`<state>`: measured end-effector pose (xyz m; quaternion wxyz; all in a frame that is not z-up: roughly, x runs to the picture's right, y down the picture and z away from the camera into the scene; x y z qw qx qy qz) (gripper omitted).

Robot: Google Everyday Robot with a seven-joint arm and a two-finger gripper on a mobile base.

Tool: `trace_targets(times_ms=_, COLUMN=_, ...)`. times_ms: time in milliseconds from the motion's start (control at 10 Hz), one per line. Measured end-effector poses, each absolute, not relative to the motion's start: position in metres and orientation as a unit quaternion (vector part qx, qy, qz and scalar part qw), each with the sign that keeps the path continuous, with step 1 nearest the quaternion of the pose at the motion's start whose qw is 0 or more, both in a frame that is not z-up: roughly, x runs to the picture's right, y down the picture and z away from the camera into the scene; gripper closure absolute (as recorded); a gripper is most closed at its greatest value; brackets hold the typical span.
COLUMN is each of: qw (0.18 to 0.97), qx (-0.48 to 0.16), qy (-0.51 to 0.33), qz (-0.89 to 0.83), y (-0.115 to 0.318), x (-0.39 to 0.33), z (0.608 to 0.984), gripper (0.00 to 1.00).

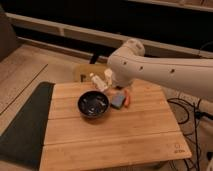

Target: Place the white sponge in the ceramic bowl

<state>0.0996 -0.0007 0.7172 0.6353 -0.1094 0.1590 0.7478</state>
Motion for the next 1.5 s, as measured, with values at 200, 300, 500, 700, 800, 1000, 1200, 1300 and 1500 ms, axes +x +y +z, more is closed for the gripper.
trace_targets(times_ms=200, qw=0.621, qx=-0.103, qy=0.162, qz=0.76, y=-0.003, x=0.13, z=0.745, gripper=0.35)
trace_targets(times_ms=300, qw=0.62, qx=-0.104, qy=0.155, qz=0.763, y=-0.007, x=0.134, z=0.759, gripper=0.35)
trace_targets(times_ms=500, qw=0.618, qx=-0.111, qy=0.148, qz=0.764, y=-0.009, x=0.136, z=0.784, gripper=0.35)
trace_targets(times_ms=700, qw=0.615, qx=-0.112, qy=0.148, qz=0.766, y=-0.009, x=0.137, z=0.787, gripper=0.35)
trace_targets(times_ms=800, qw=0.615, qx=-0.112, qy=0.148, qz=0.766, y=-0.009, x=0.137, z=0.787, gripper=0.35)
trace_targets(times_ms=1000, qw=0.616, qx=-0.112, qy=0.15, qz=0.765, y=-0.009, x=0.138, z=0.787, gripper=0.35)
trace_targets(times_ms=1200, qw=0.622, qx=-0.12, qy=0.158, qz=0.757, y=-0.004, x=0.133, z=0.795, gripper=0.35)
trace_targets(times_ms=1300, qw=0.626, qx=-0.128, qy=0.162, qz=0.752, y=0.0, x=0.126, z=0.801, gripper=0.35)
trace_targets(times_ms=1500, qw=0.632, qx=-0.145, qy=0.175, qz=0.741, y=0.011, x=0.117, z=0.818, gripper=0.35)
